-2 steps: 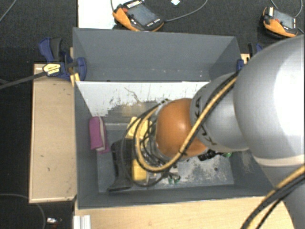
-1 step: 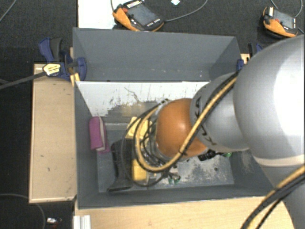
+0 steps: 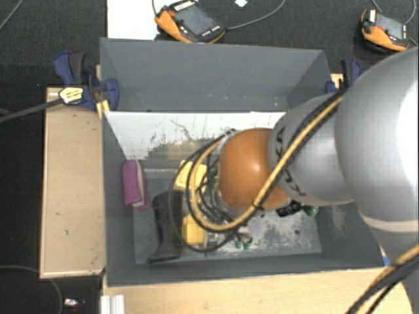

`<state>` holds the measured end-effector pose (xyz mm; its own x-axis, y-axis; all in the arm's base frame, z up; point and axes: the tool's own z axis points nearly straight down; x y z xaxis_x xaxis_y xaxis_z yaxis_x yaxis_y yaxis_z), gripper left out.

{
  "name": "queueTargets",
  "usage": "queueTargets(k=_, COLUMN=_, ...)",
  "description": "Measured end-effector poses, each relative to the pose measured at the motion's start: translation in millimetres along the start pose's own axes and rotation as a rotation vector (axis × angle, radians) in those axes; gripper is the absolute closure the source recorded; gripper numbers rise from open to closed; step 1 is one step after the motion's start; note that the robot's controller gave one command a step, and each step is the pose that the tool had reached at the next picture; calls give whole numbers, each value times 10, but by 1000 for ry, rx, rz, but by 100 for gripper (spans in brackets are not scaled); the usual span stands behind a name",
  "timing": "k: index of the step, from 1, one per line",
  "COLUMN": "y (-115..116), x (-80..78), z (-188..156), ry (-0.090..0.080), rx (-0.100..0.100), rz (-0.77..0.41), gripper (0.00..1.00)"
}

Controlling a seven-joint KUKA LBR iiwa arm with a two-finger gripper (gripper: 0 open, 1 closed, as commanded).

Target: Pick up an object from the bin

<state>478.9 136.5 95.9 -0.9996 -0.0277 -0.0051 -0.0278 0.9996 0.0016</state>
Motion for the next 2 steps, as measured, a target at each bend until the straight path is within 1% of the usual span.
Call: queueTargets(k=2, y=8, x=-12, z=-367, ry=-4, rx=-2, rz=0, gripper=100)
